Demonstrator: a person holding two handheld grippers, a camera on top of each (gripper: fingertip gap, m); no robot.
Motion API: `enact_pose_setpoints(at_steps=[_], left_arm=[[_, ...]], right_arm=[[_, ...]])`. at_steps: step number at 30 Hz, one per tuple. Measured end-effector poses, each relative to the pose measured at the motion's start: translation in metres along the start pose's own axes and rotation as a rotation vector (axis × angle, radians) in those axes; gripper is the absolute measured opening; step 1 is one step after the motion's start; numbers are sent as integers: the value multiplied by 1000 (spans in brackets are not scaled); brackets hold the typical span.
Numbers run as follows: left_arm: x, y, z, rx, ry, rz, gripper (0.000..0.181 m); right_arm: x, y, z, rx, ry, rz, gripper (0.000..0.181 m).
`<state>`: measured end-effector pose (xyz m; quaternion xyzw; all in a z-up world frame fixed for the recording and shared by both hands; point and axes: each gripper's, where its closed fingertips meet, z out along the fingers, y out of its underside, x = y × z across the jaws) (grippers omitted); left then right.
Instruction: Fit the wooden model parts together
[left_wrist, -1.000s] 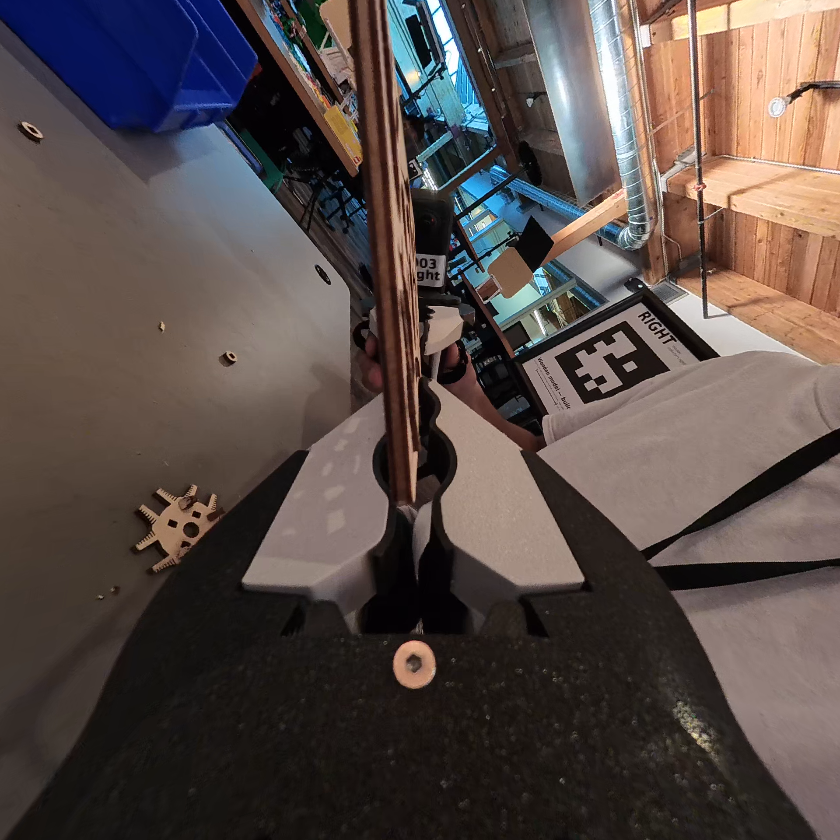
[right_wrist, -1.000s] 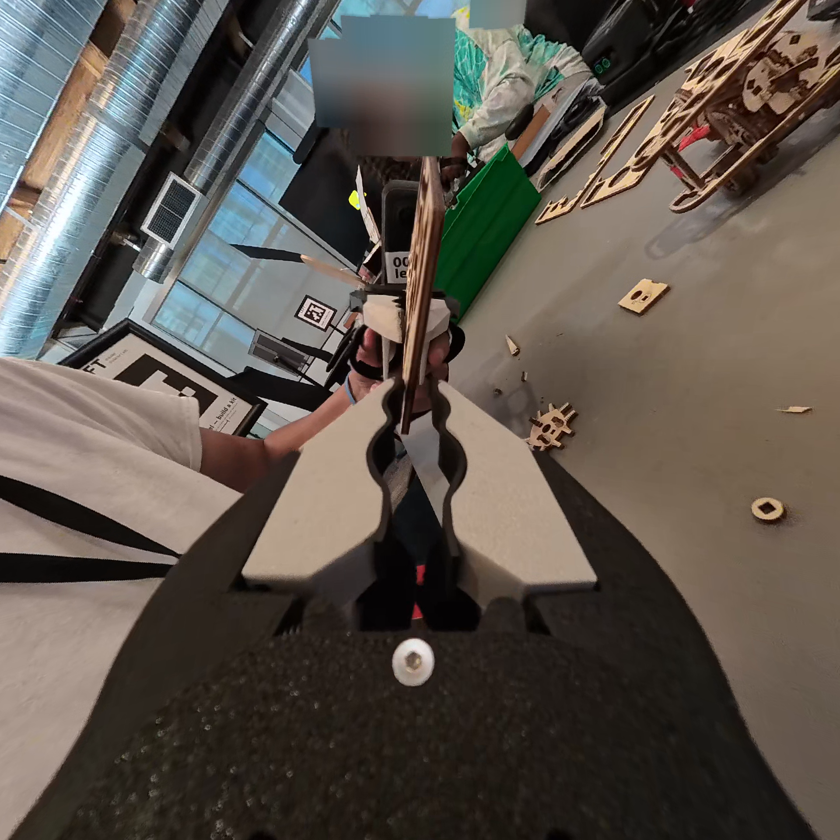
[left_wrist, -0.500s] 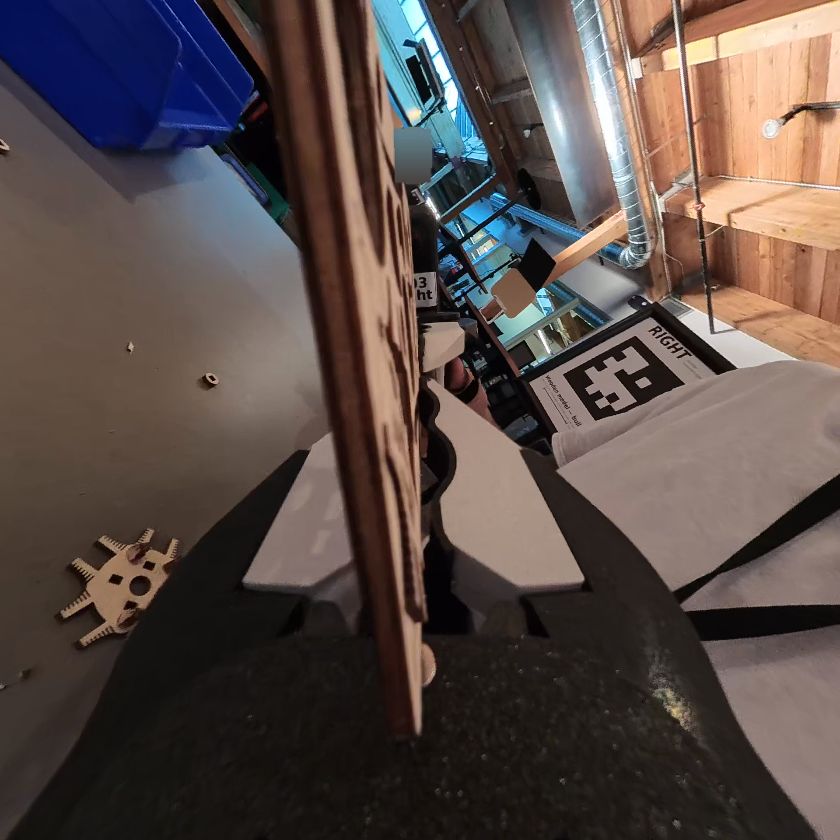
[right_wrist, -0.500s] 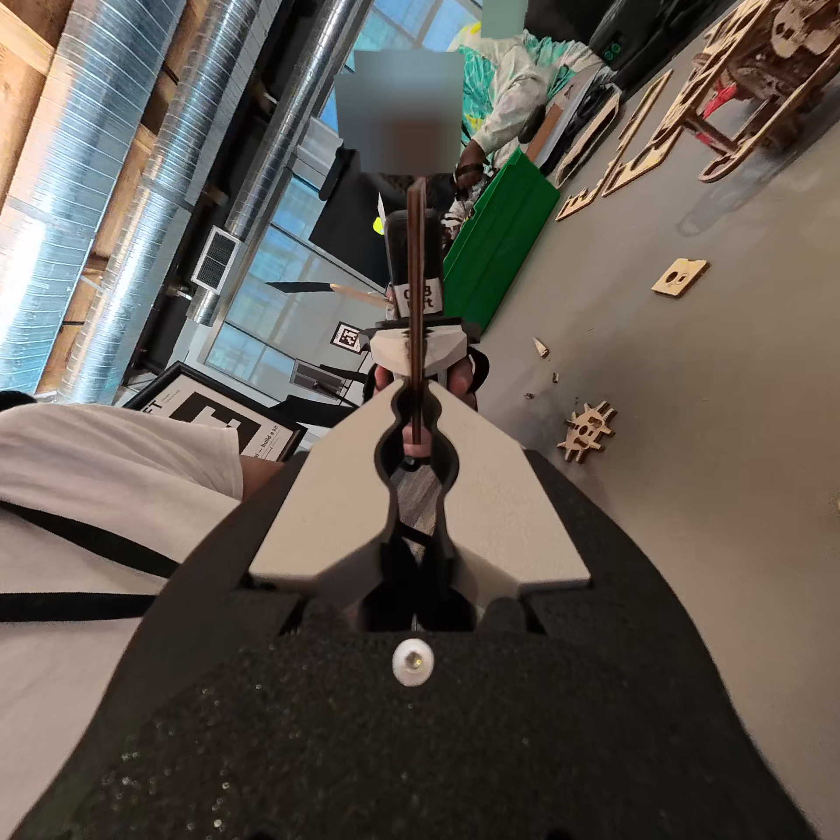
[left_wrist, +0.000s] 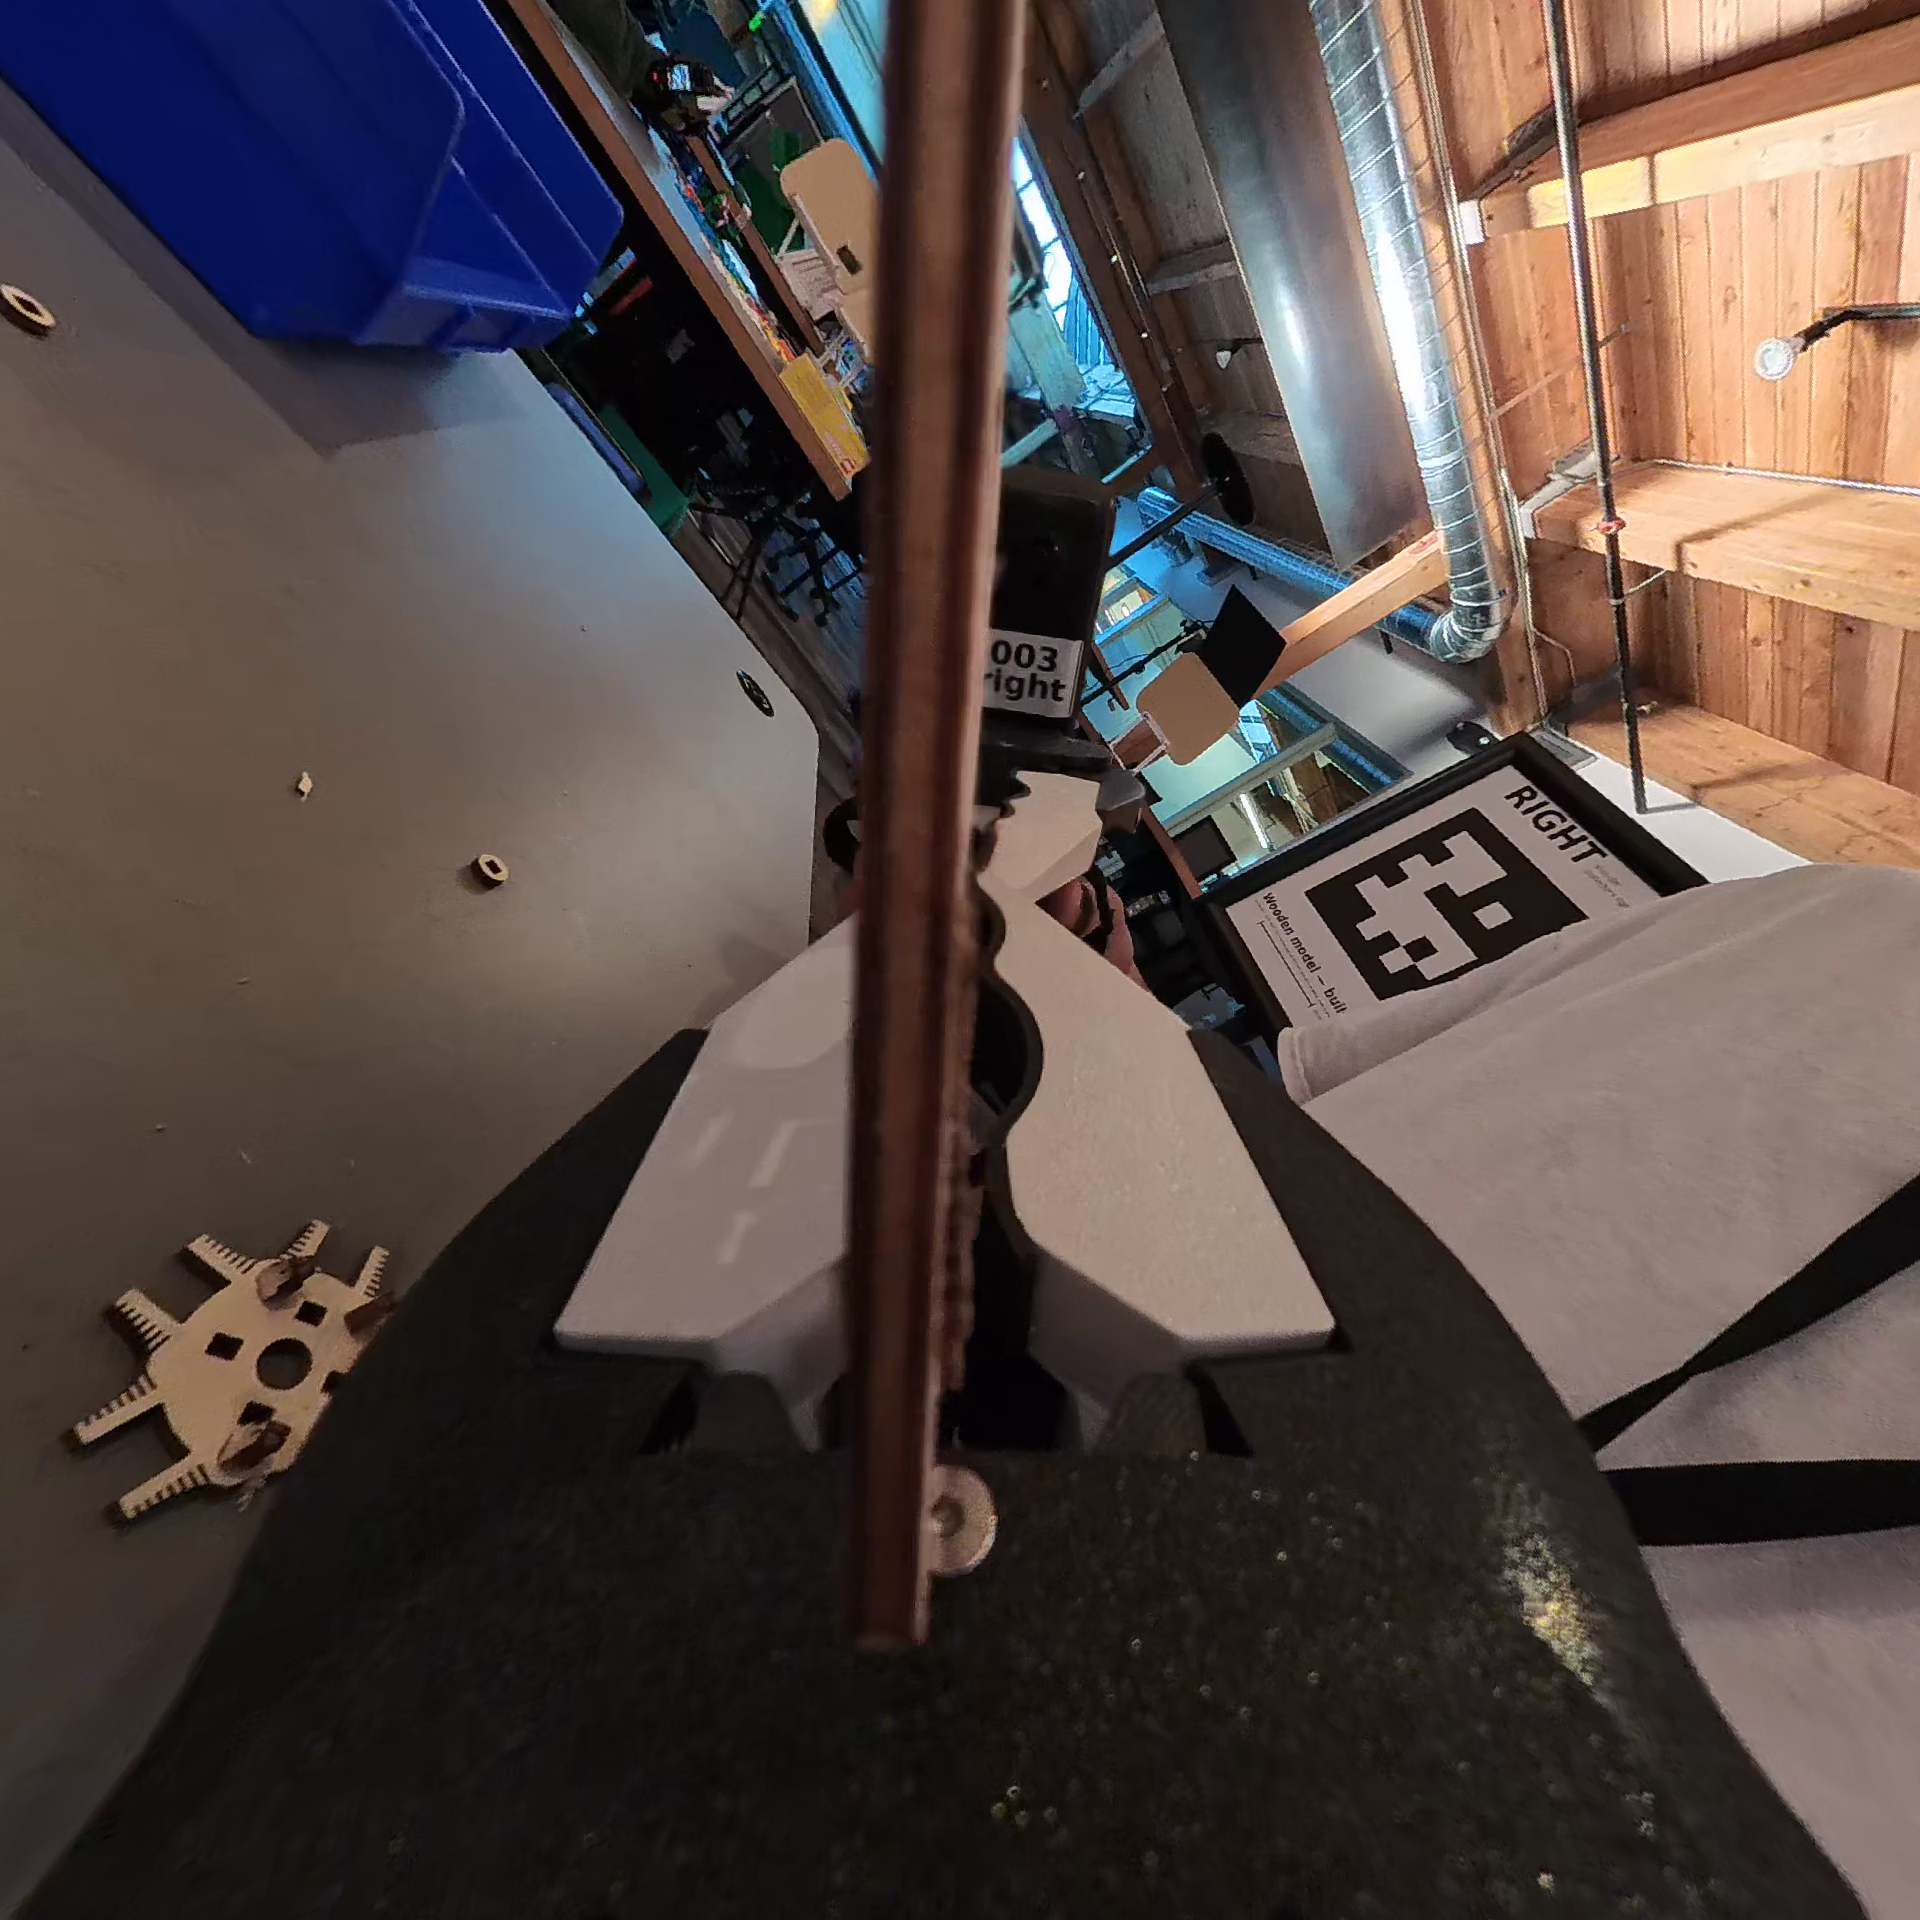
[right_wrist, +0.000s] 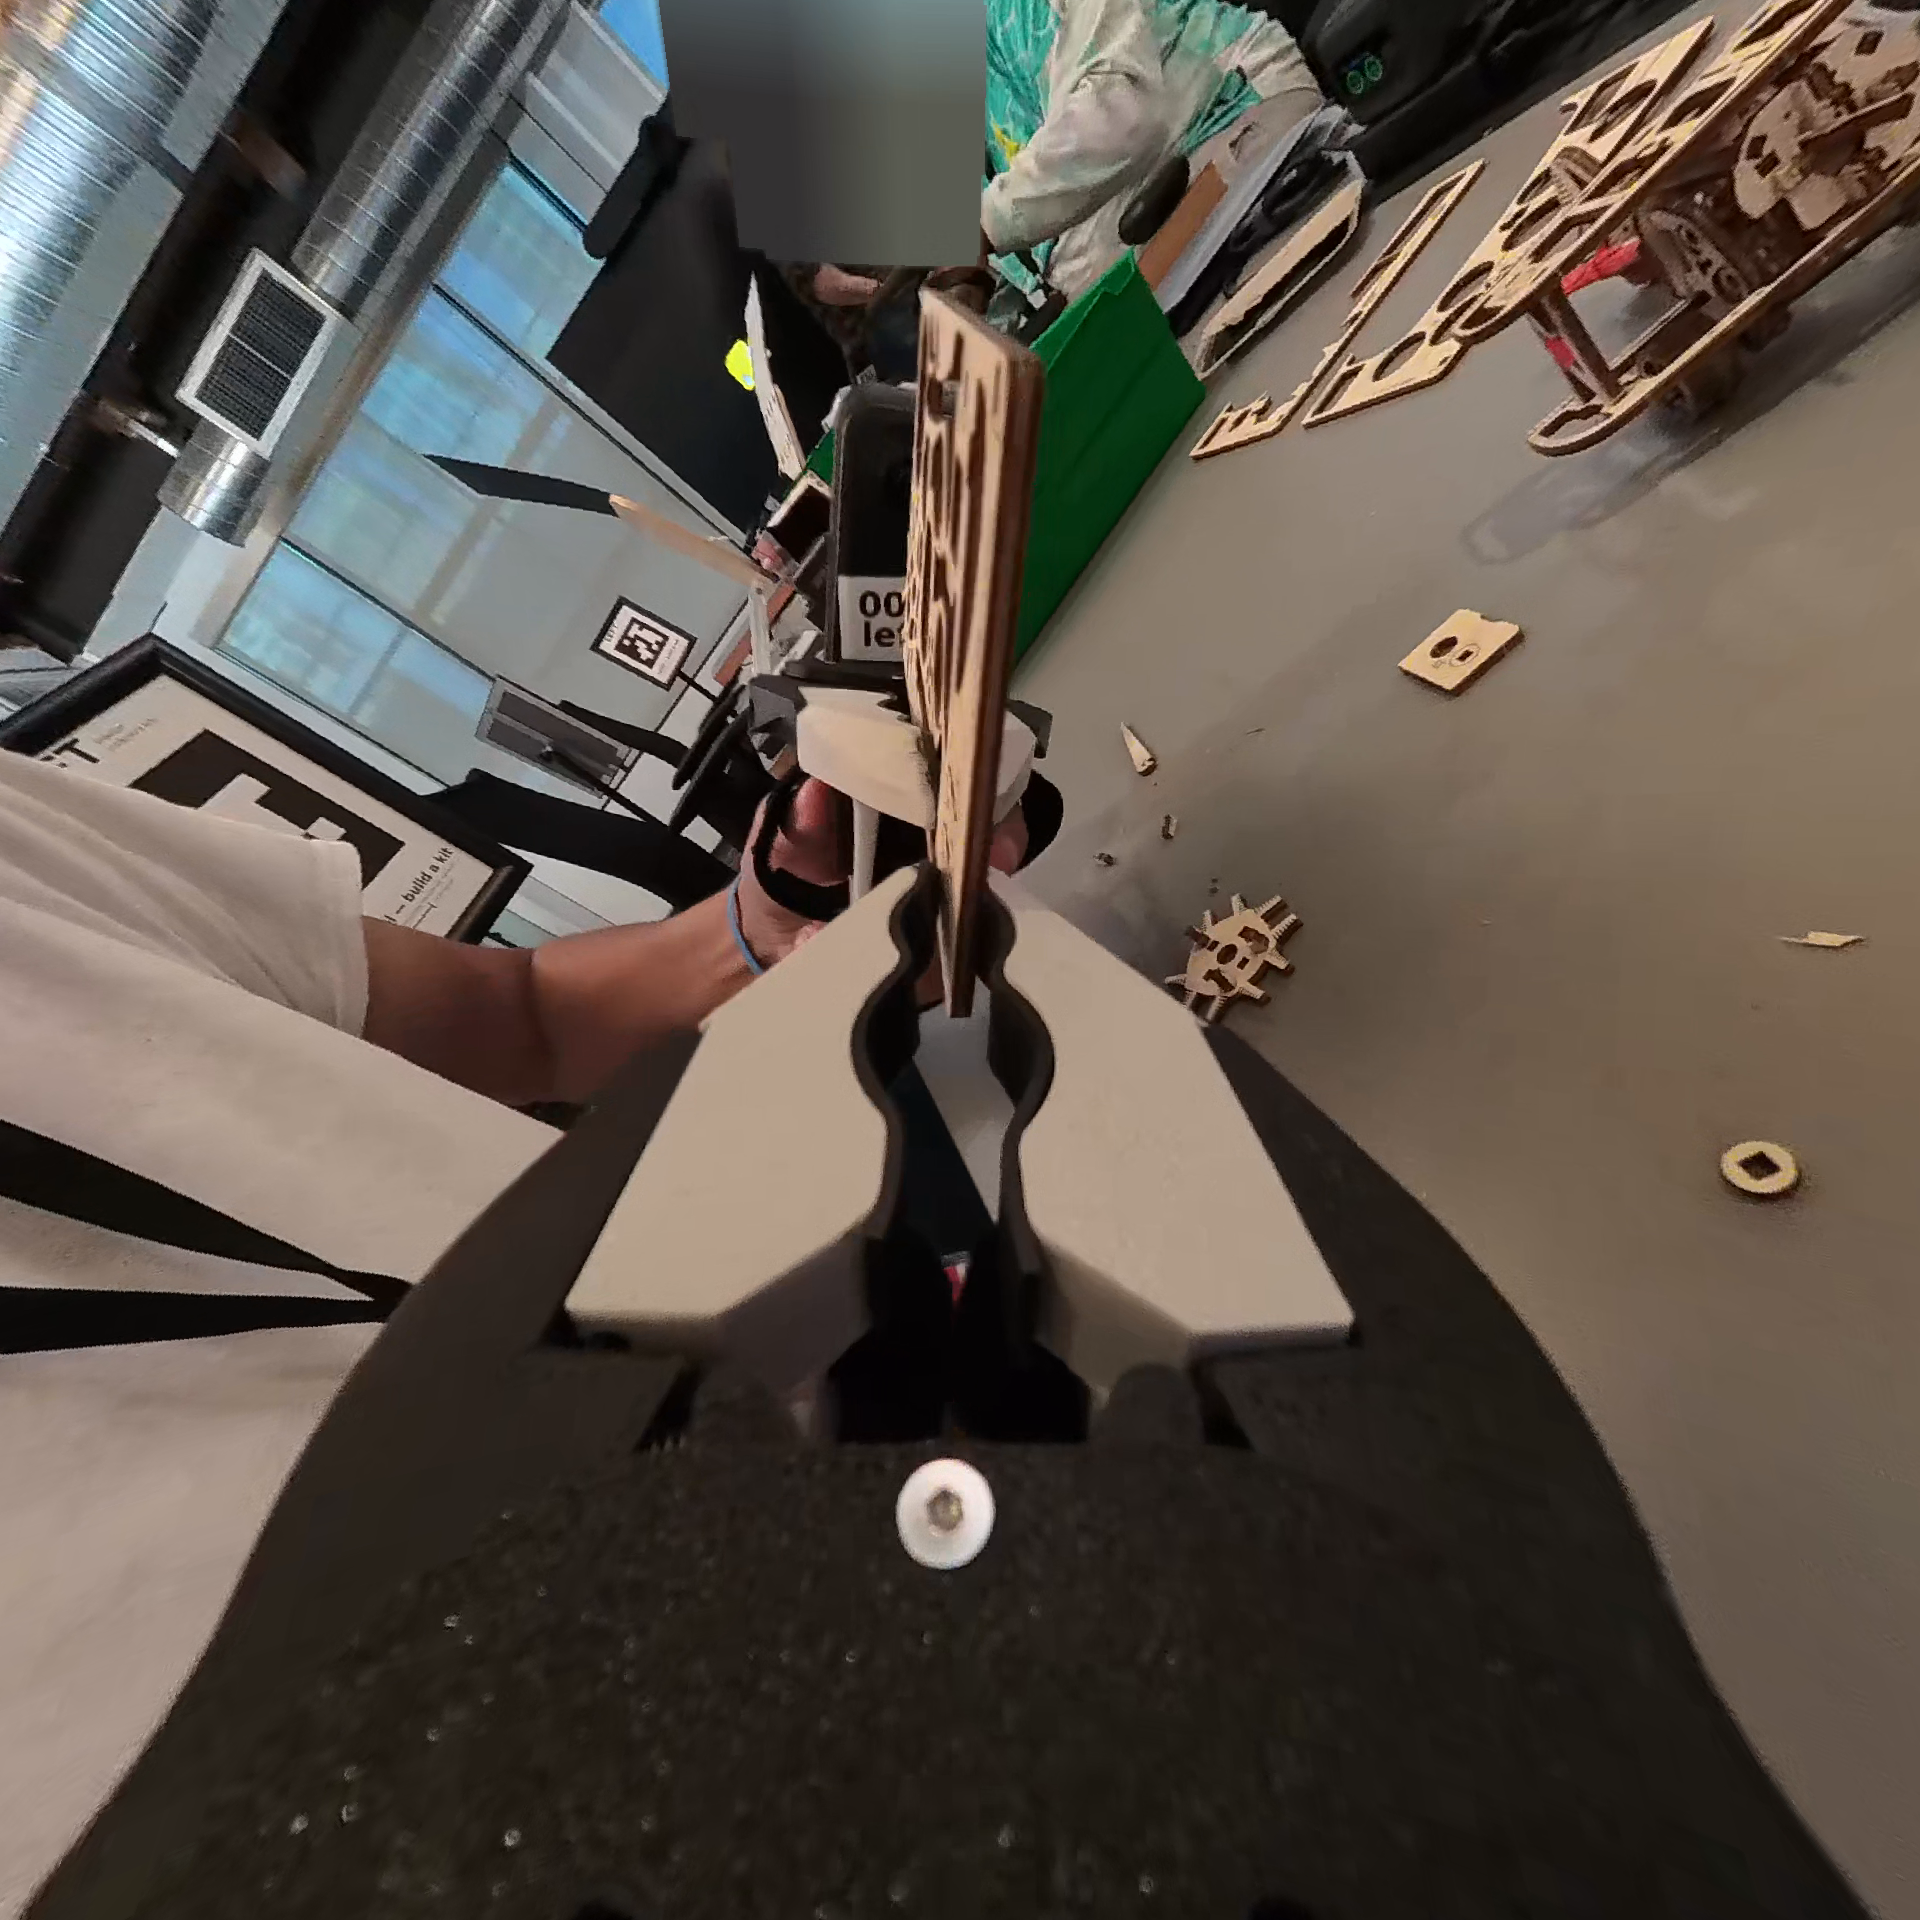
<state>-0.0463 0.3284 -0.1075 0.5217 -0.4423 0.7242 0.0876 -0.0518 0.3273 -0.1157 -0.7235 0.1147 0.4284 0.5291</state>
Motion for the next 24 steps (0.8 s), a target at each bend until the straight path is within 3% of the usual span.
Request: enact_pose_setpoints(at_steps=[13, 24], left_arm=[[-2, -1, -1, 26, 2, -7, 0], [-26, 6, 3, 60, -157, 45, 0]], right_arm=[[2, -2, -8, 22, -69, 122, 3], [30, 8, -9, -46, 181, 57, 9]])
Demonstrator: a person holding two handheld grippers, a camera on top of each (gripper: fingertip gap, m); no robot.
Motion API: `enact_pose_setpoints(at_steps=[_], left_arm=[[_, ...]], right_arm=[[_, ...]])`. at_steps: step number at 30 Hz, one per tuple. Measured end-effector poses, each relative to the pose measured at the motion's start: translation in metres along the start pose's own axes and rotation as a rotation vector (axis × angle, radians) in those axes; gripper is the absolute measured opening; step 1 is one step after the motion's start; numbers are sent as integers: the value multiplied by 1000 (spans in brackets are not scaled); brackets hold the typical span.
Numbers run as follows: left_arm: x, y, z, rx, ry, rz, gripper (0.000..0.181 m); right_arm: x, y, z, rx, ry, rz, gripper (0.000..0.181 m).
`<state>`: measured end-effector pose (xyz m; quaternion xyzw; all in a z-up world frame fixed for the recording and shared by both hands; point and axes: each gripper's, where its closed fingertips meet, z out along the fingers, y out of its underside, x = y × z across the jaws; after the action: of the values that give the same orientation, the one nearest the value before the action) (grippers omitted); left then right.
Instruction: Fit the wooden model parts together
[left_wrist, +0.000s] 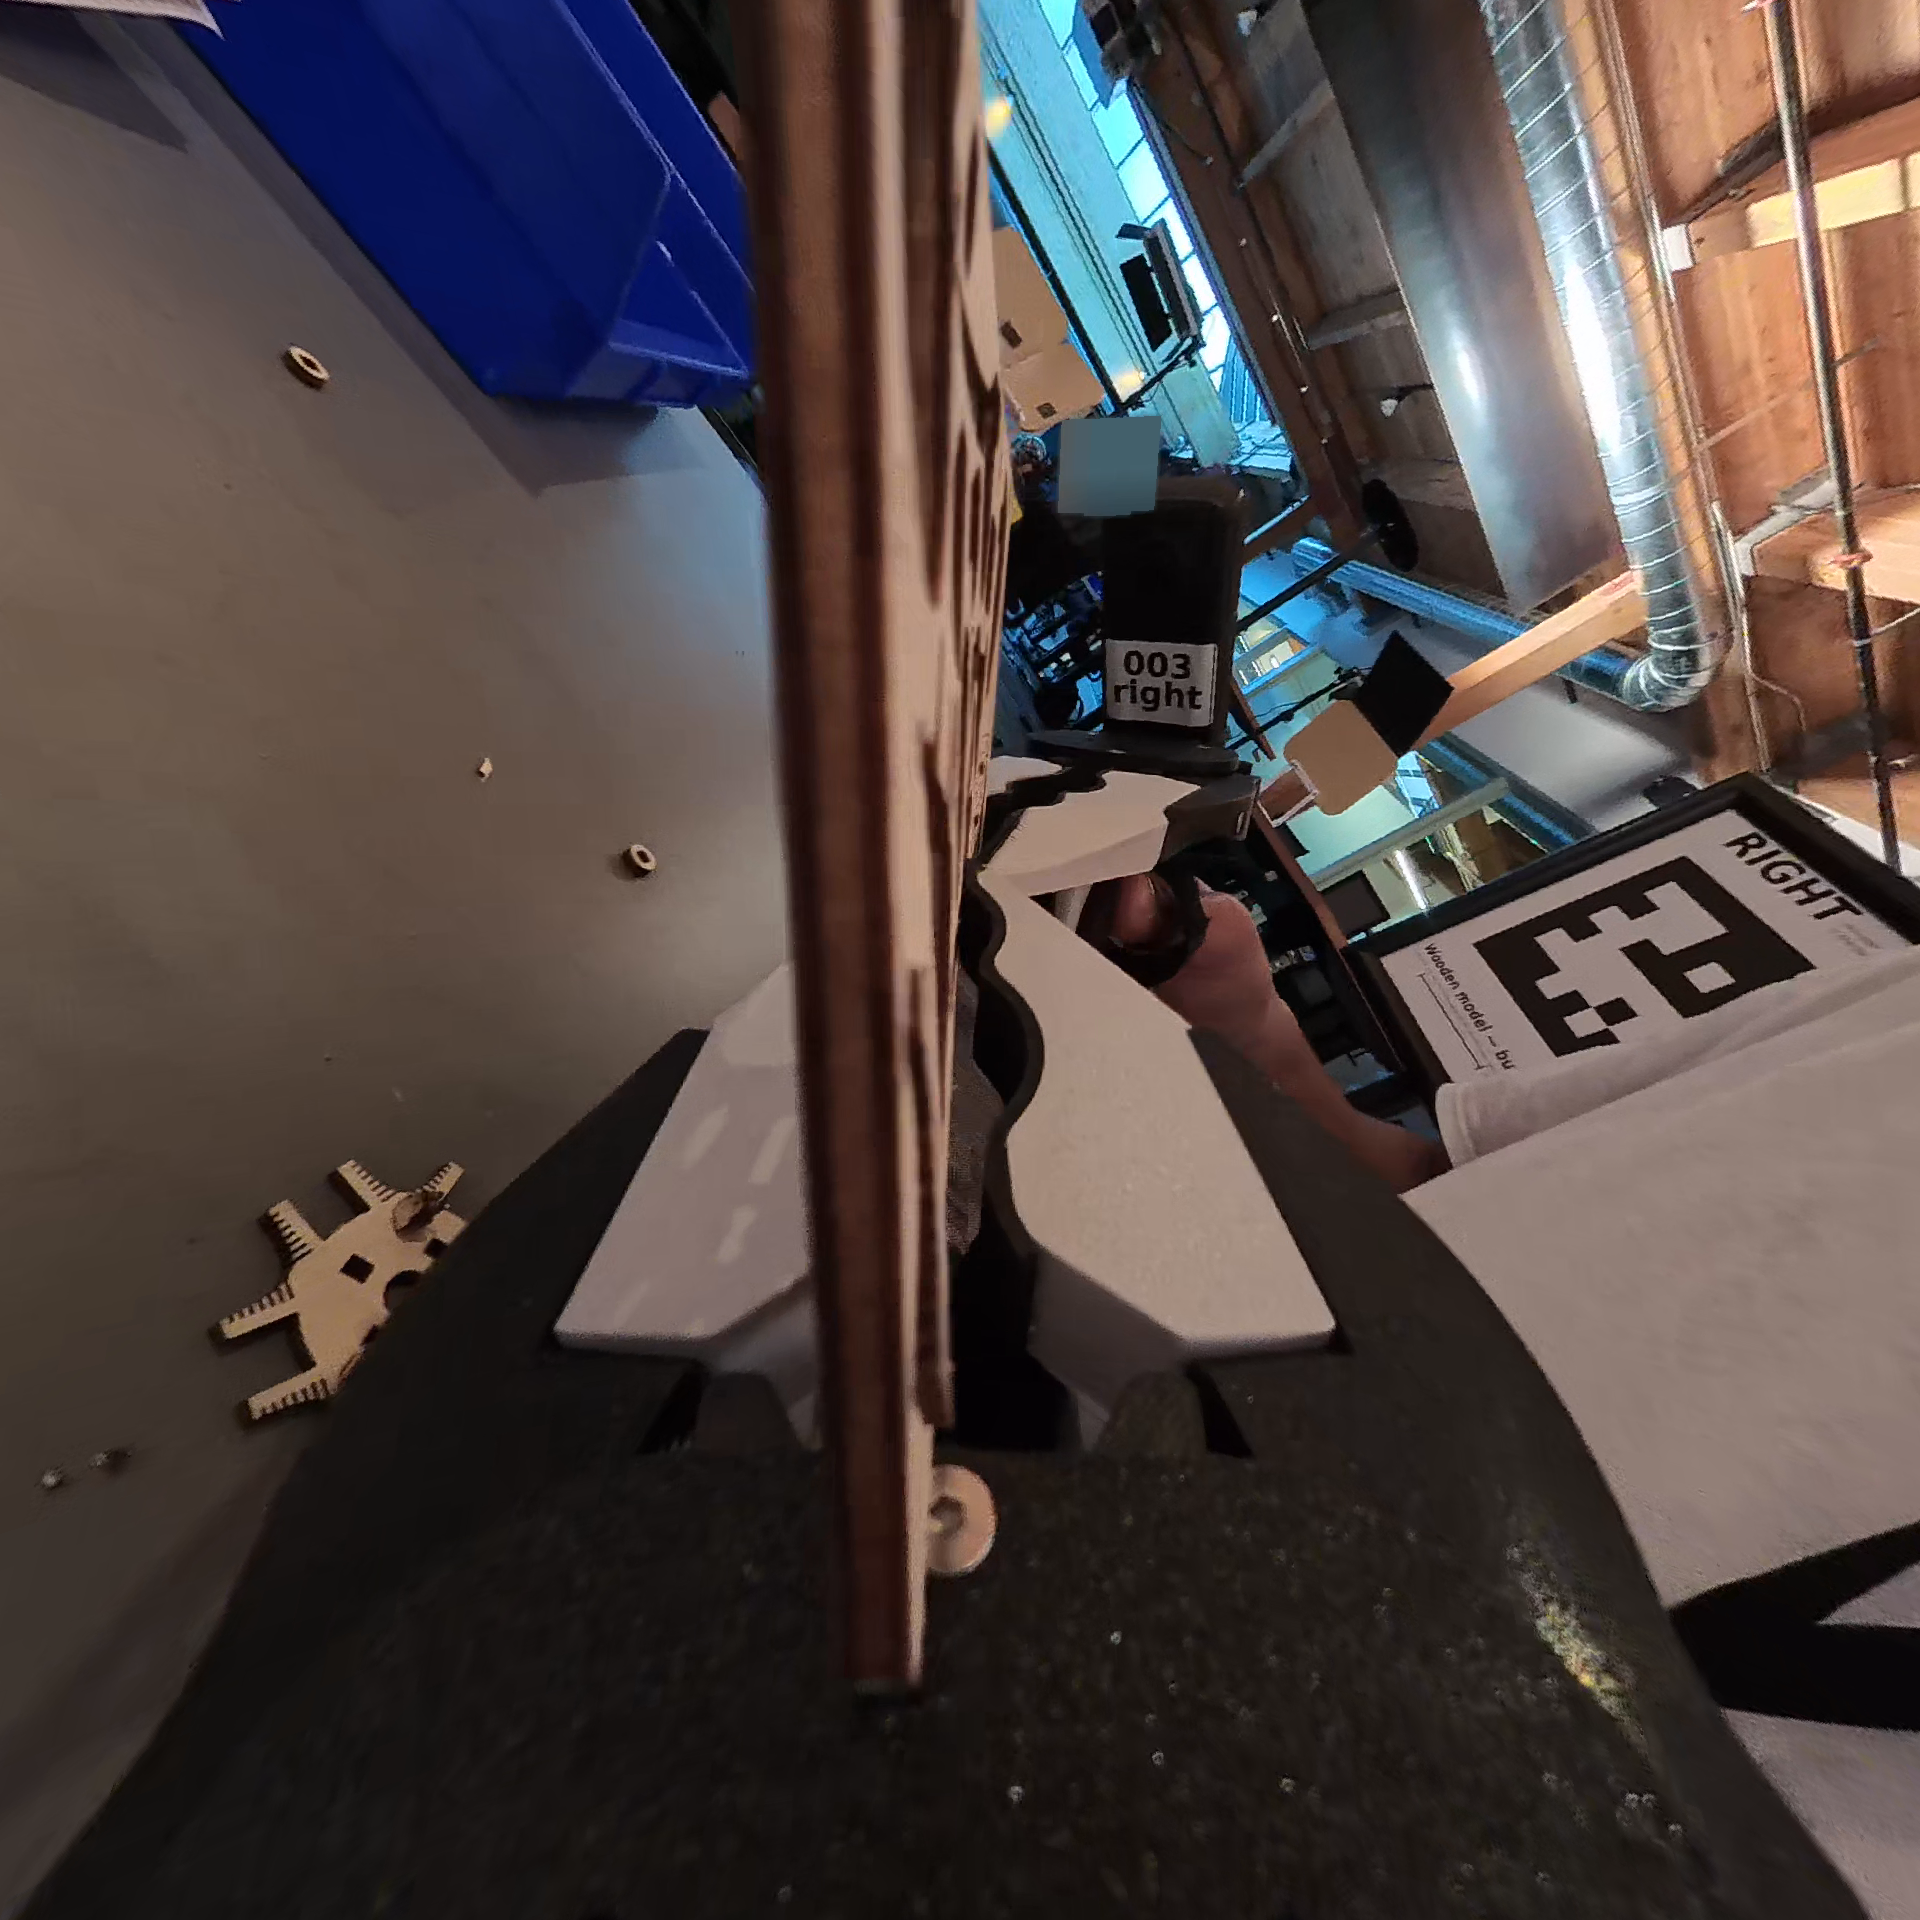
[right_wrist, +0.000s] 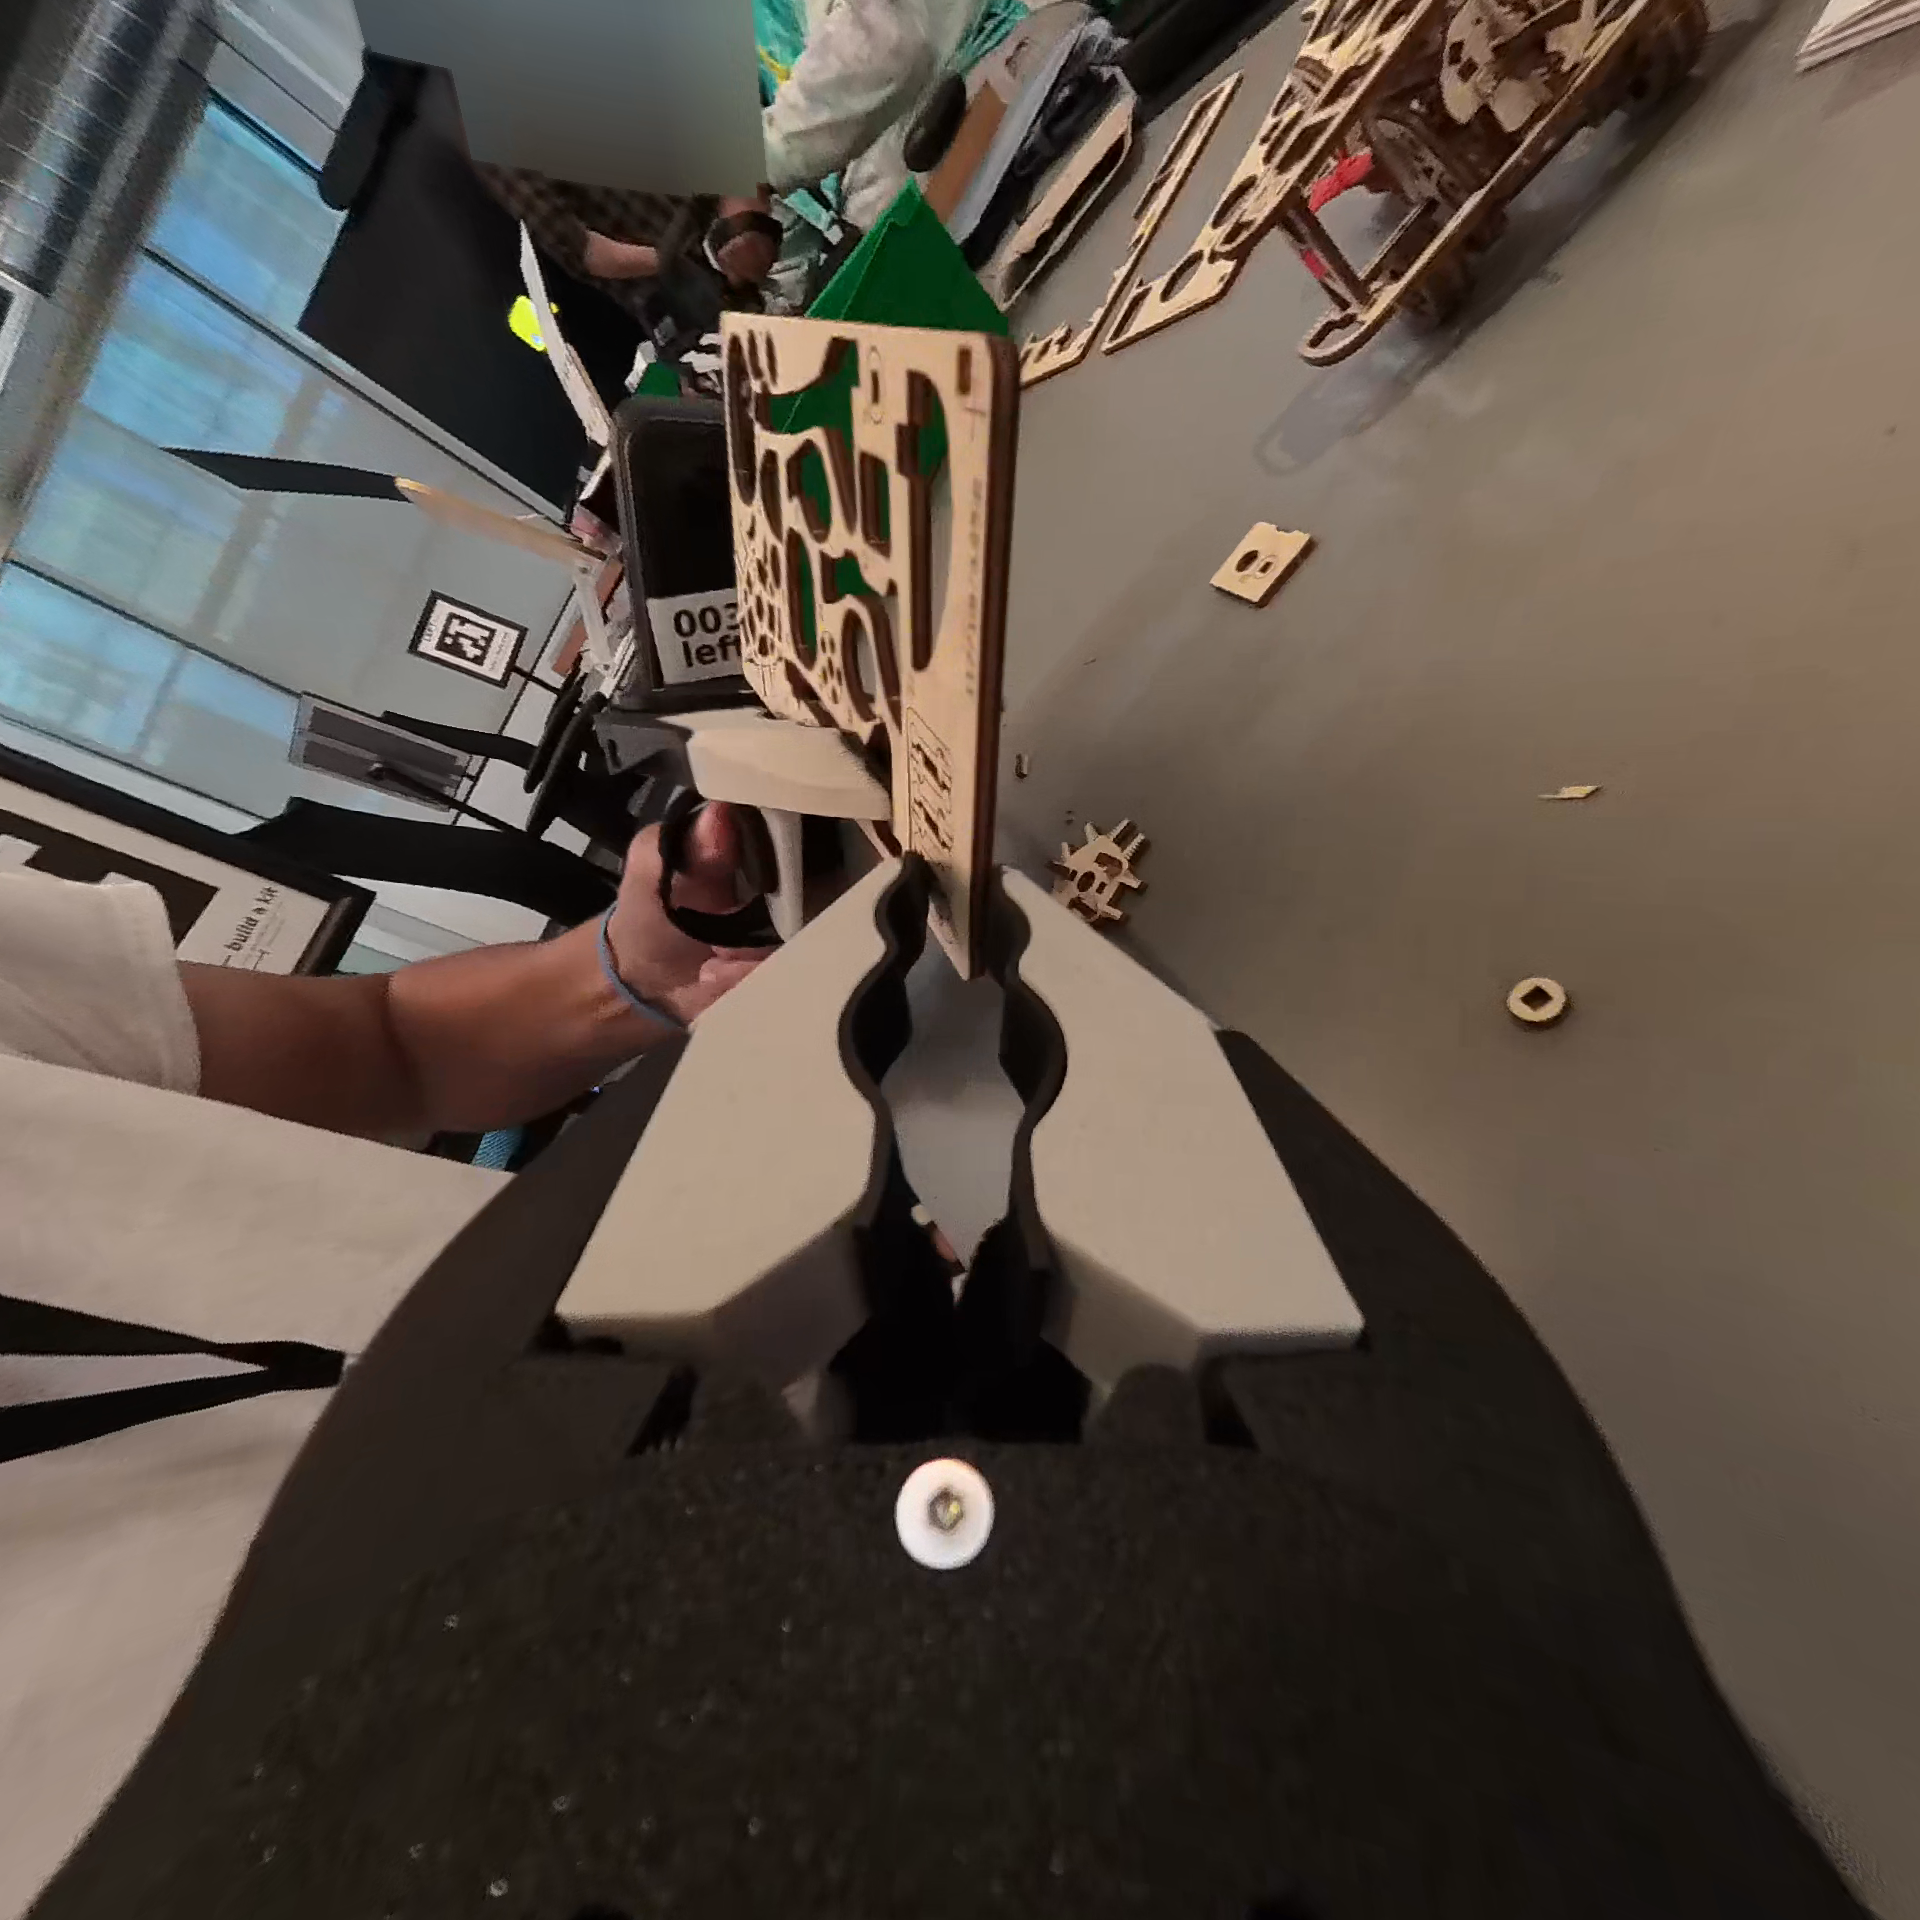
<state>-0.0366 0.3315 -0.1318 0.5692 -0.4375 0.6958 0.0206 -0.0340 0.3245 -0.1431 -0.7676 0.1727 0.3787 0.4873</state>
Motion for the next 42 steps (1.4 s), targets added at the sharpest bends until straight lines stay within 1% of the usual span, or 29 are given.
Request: enact_pose_setpoints(at_steps=[3, 4, 5, 6, 8, 10, 13, 16, 18, 19, 21, 24, 27, 29, 31, 34, 37, 40, 41, 42], left_arm=[[-6, 3, 1, 9, -19, -7, 0], [-7, 3, 2, 14, -17, -19, 0], [-10, 5, 2, 14, -24, -22, 4], [-13, 8, 4, 16, -41, -19, 0], [-18, 12, 5, 27, -47, -54, 0], [-26, 15, 7, 30, -75, -78, 0], [-30, 15, 8, 30, -89, -102, 2], [-28, 12, 8, 43, -43, -155, 0], [-24, 8, 7, 65, 16, -207, 0], [-23, 8, 6, 66, 38, -226, 0], [-21, 7, 6, 67, 59, -223, 0], [-18, 2, 0, 101, 105, -250, 0], [-21, -2, -3, 120, 105, -265, 0], [-21, -1, -2, 117, 95, -255, 0], [-22, -1, -1, 119, 87, -252, 0], [-24, 1, 0, 110, 72, -250, 0], [-23, 6, 4, 84, 40, -204, 0], [-23, 7, 5, 79, 21, -178, 0], [-23, 7, 5, 80, 23, -178, 0], [-24, 7, 5, 81, 20, -178, 0]], right_arm=[[7, 3, 1, -7, 43, -9, 10], [8, 3, 1, -2, 35, -1, 10], [11, 5, 2, -9, 43, 6, 10], [16, 7, 2, -11, 65, 0, 10], [21, 11, 2, -17, 59, 30, 10], [30, 15, 3, -16, 104, 15, 11], [34, 15, 4, -10, 97, 21, 12], [31, 11, 3, 17, -1, 79, 13], [18, 3, 0, 65, -156, 165, 15], [15, 3, -1, 60, -197, 194, 14], [16, 4, -2, 60, -212, 201, 5], [12, 0, -6, 69, -266, 226, 3], [18, -5, -12, 92, -223, 198, 3], [21, -3, -11, 78, -196, 183, 8], [18, -4, -10, 80, -215, 195, 11], [21, -4, -9, 81, -195, 189, 11], [19, -1, -5, 62, -201, 199, 14], [19, 2, 1, 55, -175, 194, 13], [20, 2, 1, 62, -156, 190, 8], [22, 2, 2, 59, -142, 184, 7]])
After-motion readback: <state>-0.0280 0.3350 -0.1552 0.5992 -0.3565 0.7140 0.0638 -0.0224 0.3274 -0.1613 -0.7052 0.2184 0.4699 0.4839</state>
